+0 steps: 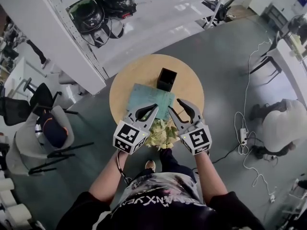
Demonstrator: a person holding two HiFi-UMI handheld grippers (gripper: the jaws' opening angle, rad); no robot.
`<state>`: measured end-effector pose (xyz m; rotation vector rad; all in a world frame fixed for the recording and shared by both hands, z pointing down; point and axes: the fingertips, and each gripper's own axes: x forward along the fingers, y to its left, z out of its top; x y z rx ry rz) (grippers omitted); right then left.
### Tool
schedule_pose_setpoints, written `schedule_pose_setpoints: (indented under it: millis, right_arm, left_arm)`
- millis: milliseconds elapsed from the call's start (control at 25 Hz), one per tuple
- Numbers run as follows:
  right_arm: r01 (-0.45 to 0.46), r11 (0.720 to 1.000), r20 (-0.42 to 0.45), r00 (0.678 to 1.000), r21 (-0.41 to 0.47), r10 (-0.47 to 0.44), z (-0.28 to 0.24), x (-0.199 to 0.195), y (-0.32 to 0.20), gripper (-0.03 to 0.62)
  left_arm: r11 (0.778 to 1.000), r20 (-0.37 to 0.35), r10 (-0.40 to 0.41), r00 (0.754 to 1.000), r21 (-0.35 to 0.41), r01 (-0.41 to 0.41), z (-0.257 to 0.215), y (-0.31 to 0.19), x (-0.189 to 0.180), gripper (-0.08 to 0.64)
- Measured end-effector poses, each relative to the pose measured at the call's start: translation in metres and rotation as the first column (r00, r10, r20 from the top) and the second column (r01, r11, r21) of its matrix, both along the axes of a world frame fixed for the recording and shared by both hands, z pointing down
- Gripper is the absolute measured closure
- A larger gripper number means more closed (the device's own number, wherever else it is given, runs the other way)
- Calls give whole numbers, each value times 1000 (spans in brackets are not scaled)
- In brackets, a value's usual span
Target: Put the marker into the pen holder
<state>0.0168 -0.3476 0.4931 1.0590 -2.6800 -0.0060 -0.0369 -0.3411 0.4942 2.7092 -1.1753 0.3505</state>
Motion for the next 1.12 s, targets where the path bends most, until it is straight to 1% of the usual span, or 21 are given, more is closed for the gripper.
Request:
schedule_pose_setpoints:
  millis: [280, 440, 600, 680, 760, 800, 880, 960, 1120]
  right_arm:
    - [-51, 998, 14, 999, 40, 51, -24, 0, 95, 446]
    - [-112, 994, 27, 993, 3, 112, -31, 12, 150, 446]
    - [-106, 994, 22, 994, -18, 106, -36, 13, 191, 446]
    - [-104, 994, 19, 994, -29, 105, -39, 15, 202, 450]
    - [-94, 995, 27, 995, -34, 95, -41, 18, 211, 470]
    - [-86, 996, 32, 996, -33, 87, -42, 19, 214, 486]
    - [-70, 997, 38, 997, -30, 71, -46, 20, 219, 546]
    - [-55, 998, 41, 998, -23, 56, -50, 20, 219, 588]
    - [-22, 1000, 57, 998, -15, 23, -54, 21, 215, 590]
  left_arm:
    - [998, -10, 57, 998, 36, -56, -19, 85, 1, 534]
    - [996, -16, 80, 997, 31, -79, -28, 133, 4, 534]
    - [996, -24, 92, 995, 14, -92, -34, 167, 4, 534]
    - [995, -30, 97, 995, 10, -97, -38, 177, 7, 534]
    - [995, -36, 99, 994, 7, -99, -41, 184, 12, 534]
    - [995, -39, 97, 995, 5, -97, -43, 187, 14, 534]
    - [996, -46, 88, 995, 1, -88, -46, 191, 16, 534]
    - [997, -52, 79, 995, -4, -80, -49, 191, 17, 534]
    - [997, -43, 73, 996, -17, -73, -45, 191, 21, 534]
